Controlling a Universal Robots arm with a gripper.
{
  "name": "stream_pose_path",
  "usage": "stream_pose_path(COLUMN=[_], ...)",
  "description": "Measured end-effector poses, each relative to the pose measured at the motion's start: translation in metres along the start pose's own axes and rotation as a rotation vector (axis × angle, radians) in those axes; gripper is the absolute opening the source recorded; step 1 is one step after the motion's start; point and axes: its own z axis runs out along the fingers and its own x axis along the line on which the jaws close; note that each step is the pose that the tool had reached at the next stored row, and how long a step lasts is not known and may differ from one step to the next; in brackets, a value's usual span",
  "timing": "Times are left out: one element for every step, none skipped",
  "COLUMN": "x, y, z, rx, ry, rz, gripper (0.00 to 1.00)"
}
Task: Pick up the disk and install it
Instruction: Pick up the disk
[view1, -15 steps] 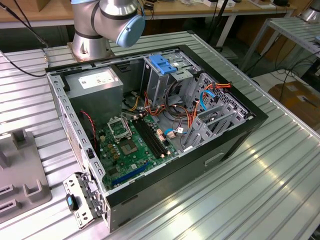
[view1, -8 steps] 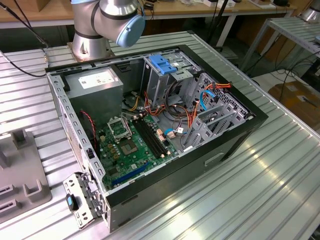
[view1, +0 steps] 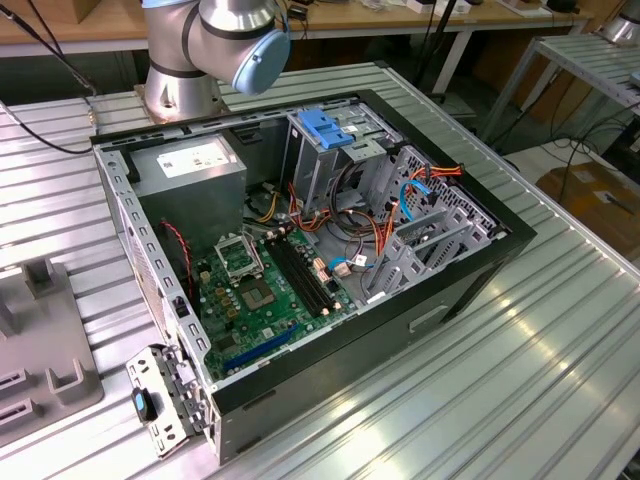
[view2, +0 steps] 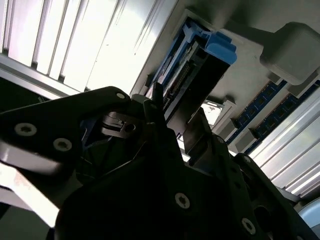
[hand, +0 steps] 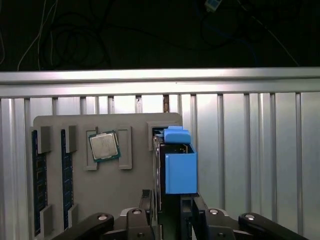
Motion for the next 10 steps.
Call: stream_pose_path(x=[0.0,0.0,0.0,0.0,0.0,0.0,0.0,0.0,0.0,0.0], y=[0.0,0.0,-0.0001,-0.0001,-0.0001,-0.0001,-0.0001,-0.0001,-0.0001,-0.0001], z=[0.0,0.0,0.0,0.0,0.0,0.0,0.0001,0.0,0.0,0.0], rx=[0.0,0.0001,0.0001,0.0,0.0,0.0,0.0001,0.0001,0.0001,0.0001], ry=[0.0,0.0,0.0,0.0001,0.0001,0.0,0.0,0.0,0.0,0.0], rz=[0.0,0.0,0.0,0.0,0.0,0.0,0.0,0.0,0.0,0.0], gripper=[0.43,0.43,0.41,0.41,0.35,0.35,0.35,0.35,0.35,0.35])
